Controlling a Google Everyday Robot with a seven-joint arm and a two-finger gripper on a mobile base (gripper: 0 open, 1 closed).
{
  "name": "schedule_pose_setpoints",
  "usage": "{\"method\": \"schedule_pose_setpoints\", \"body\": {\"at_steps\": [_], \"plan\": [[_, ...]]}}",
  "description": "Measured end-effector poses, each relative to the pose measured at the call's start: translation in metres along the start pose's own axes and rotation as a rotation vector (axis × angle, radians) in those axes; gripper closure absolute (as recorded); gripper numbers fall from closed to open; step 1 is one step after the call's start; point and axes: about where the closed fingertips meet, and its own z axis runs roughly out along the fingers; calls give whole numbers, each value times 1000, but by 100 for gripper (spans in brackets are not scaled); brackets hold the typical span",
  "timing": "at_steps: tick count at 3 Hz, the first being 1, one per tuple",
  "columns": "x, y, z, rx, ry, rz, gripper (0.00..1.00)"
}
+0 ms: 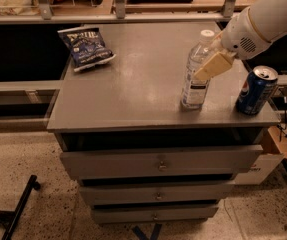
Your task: Move blue plastic bottle near blue chip bag
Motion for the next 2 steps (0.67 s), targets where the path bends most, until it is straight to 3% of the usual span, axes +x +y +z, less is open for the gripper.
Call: {"method": "schedule_pose_setpoints", "body": {"at_steps": [2], "plan": [[-1, 1, 5, -26, -25, 9, 87]]}}
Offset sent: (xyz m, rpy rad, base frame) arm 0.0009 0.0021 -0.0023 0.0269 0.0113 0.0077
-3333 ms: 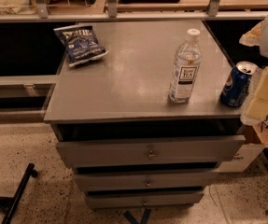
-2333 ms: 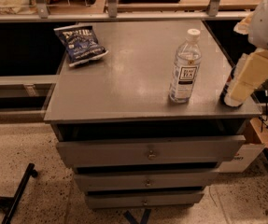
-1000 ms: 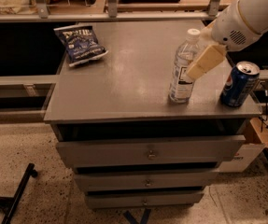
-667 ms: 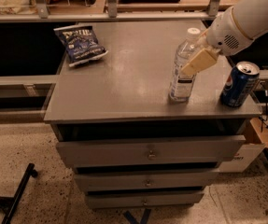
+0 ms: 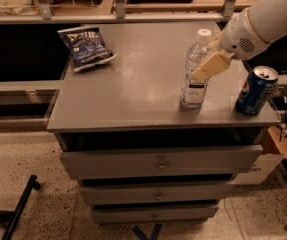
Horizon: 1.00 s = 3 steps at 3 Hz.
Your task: Move blue plastic bottle near blue chip bag
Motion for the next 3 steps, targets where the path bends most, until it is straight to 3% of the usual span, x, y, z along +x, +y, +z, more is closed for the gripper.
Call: {"method": "schedule_pose_setpoints", "body": {"at_steps": [1, 2, 3], "plan": [[-1, 1, 2, -3, 0, -2, 100], [-19, -2, 9, -14, -19, -49, 100], [-50, -18, 27, -18, -44, -102, 100]]}}
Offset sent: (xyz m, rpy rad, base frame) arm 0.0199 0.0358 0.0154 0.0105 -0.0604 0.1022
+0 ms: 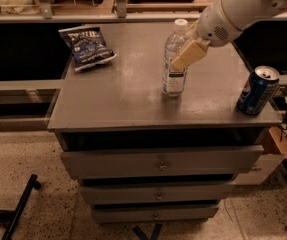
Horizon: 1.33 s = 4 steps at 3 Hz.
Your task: Move blue plastic bottle near blue chip bag
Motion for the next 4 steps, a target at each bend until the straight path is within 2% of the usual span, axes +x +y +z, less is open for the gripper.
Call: {"method": "schedule_pose_setpoints", "body": {"at_steps": [1, 2, 3, 4], "plan": [[-32, -24, 24, 10, -11, -32, 100], [-61, -40, 55, 21, -43, -32, 100], [-87, -48, 75, 45, -64, -39, 100], [-107, -51, 91, 71, -52, -31, 100]]}}
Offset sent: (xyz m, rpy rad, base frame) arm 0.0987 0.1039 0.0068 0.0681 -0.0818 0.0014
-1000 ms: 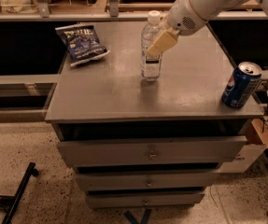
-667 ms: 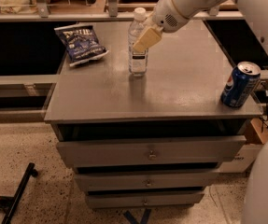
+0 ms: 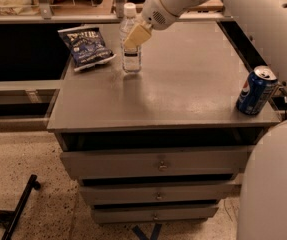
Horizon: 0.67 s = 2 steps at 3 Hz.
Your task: Move blue plastic bottle near blue chip bag
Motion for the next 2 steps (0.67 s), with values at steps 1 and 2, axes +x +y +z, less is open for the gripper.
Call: {"method": "schedule_pose_setpoints", "body": {"at_steps": [1, 2], "plan": [[-10, -1, 16, -8, 3, 20, 100], [-15, 0, 33, -22, 3, 35, 86]]}}
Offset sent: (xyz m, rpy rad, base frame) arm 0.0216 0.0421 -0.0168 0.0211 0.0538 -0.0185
